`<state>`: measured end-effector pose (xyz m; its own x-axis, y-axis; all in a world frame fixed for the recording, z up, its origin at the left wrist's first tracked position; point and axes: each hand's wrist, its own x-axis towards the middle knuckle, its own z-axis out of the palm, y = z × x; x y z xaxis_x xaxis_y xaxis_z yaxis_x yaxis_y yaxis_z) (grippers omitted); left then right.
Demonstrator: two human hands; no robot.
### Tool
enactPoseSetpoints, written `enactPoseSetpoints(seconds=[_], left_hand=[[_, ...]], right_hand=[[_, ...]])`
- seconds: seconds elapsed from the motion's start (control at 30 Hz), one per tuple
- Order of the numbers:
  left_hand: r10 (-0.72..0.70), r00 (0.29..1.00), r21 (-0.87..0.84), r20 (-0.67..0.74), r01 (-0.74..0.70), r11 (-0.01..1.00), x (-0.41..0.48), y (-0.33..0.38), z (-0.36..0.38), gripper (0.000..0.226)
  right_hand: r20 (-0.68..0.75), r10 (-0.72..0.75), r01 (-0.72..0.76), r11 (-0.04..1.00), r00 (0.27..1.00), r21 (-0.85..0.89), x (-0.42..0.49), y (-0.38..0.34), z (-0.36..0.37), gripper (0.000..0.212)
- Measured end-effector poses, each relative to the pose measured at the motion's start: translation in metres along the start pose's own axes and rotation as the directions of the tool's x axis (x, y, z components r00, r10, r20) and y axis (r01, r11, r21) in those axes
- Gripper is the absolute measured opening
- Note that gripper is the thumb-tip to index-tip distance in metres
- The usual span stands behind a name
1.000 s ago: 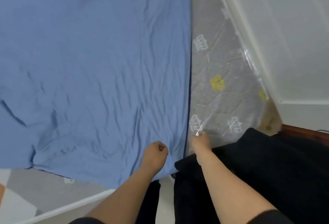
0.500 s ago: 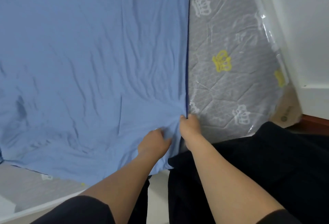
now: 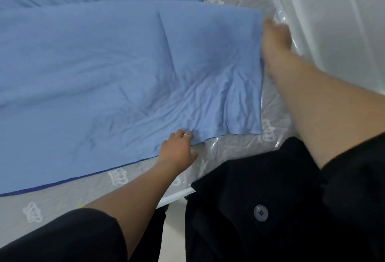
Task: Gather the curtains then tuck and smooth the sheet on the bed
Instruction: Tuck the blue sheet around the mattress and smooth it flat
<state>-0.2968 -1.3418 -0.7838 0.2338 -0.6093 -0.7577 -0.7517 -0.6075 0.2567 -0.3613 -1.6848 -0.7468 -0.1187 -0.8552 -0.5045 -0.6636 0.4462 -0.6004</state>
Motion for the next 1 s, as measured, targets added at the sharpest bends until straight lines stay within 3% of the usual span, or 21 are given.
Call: enactPoseSetpoints(seconds=[0.13,0.3,0.37,0.43,0.57,0.6,0.63,0.7,0.77,0.83,0.9,1.0], left_hand=[[-0.005,0.999,0.041,-0.043,0.007,0.999,0.004,-0.005,0.002,0.050],[0.123,0.970,0.278,-0.211,-0.061,0.959,0.003,-0.017,0.009,0.054],[0.159,0.969,0.374,-0.191,-0.078,0.924,0.004,-0.025,0.013,0.067],[0.158,0.962,0.421,-0.222,-0.052,0.906,0.009,-0.031,0.014,0.070],[0.096,0.978,0.310,-0.188,-0.034,0.950,0.019,-0.037,0.009,0.063],[0.078,0.985,0.231,-0.152,-0.041,0.972,0.021,-0.037,0.006,0.064],[0.073,0.991,0.155,-0.110,-0.055,0.986,0.022,-0.034,0.003,0.065],[0.069,0.997,0.015,-0.023,-0.068,0.998,0.019,-0.018,-0.007,0.065],[0.065,0.997,-0.145,0.042,-0.059,0.988,0.013,0.007,-0.017,0.065],[0.127,0.989,-0.273,0.073,-0.102,0.956,0.006,0.041,-0.024,0.067],[0.217,0.970,-0.376,0.110,-0.162,0.912,-0.003,0.083,-0.021,0.062],[0.378,0.882,-0.496,0.282,-0.203,0.844,-0.011,0.150,0.000,0.030]], right_hand=[[0.072,0.204,-0.195,0.974,0.976,-0.117,-0.054,0.091,0.021,0.069],[-0.174,0.200,-0.260,0.841,0.964,-0.474,-0.122,0.163,0.044,0.074],[-0.158,0.150,-0.215,0.793,0.976,-0.570,-0.126,0.166,0.050,0.064],[-0.059,0.049,-0.076,0.731,0.997,-0.678,-0.124,0.163,0.053,0.052],[0.150,-0.151,0.211,0.768,0.977,-0.605,-0.097,0.147,0.035,0.044],[0.234,-0.219,0.319,0.718,0.947,-0.619,-0.088,0.141,0.027,0.050],[0.374,-0.276,0.463,0.603,0.885,-0.650,-0.077,0.132,0.015,0.057],[0.669,-0.270,0.721,0.278,0.693,-0.635,-0.053,0.112,-0.010,0.064],[0.787,-0.213,0.802,-0.023,0.579,-0.596,-0.030,0.097,-0.034,0.053],[0.793,-0.157,0.758,-0.234,0.588,-0.608,-0.016,0.088,-0.062,0.041],[0.757,-0.079,0.683,-0.379,0.649,-0.624,-0.014,0.087,-0.084,0.035],[0.679,0.049,0.621,-0.458,0.732,-0.636,-0.014,0.093,-0.102,0.034]])
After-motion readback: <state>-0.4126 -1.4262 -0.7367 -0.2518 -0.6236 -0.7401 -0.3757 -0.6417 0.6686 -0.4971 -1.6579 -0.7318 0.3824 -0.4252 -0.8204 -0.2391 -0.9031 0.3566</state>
